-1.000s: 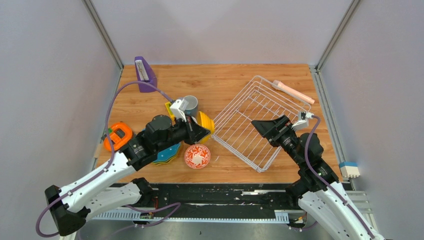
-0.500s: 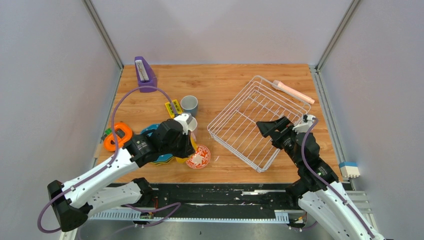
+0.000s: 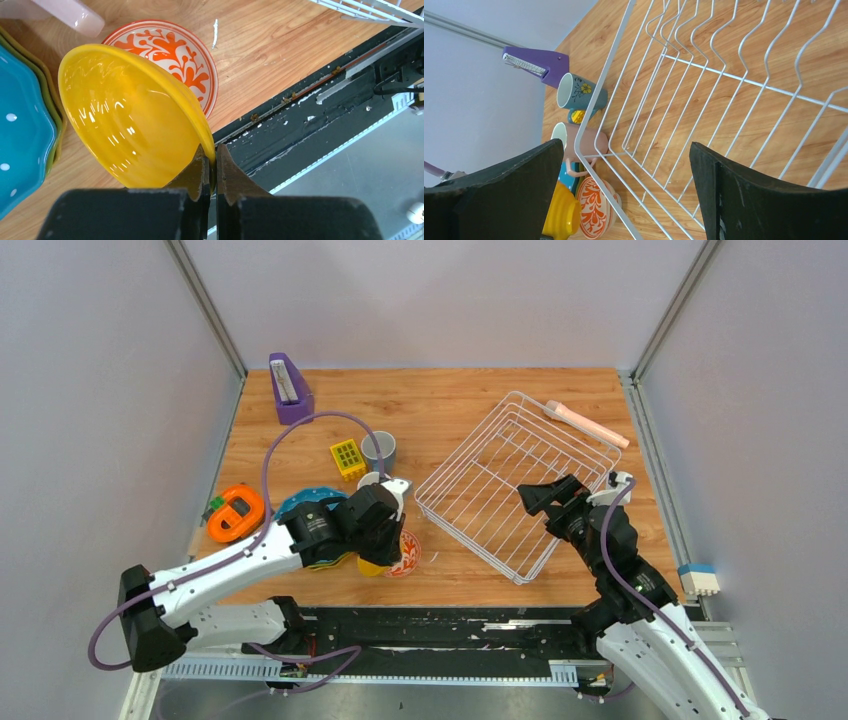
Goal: Unload the mixed dishes from the dish rack
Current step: Place the bowl in the bowl.
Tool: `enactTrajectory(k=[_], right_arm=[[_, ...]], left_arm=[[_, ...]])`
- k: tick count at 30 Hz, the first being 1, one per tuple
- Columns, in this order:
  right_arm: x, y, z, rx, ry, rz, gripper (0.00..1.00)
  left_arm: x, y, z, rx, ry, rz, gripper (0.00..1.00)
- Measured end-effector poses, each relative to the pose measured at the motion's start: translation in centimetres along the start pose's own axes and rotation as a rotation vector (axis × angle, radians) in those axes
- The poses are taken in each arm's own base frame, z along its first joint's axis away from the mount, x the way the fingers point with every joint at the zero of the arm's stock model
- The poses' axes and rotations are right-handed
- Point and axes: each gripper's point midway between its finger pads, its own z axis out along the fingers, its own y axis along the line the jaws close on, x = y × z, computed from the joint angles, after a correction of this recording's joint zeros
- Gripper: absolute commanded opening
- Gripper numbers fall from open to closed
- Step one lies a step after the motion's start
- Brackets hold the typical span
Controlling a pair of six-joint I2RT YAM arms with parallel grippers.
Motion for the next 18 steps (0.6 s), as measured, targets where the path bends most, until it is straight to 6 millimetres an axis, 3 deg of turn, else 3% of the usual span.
enactTrajectory(k=[8, 18], right_arm=[[-0.4, -0.5, -0.3, 0.019, -0.02, -0.003, 1.0], [-0.7, -0.8, -0.3, 0.034, -0.041, -0.004, 1.0]], left_arm=[[-0.3, -0.6, 1.5, -0.085, 0.034, 0.06, 0.0], [1.0, -0.2, 3.9, -0.183, 0.106, 0.123, 0.04]])
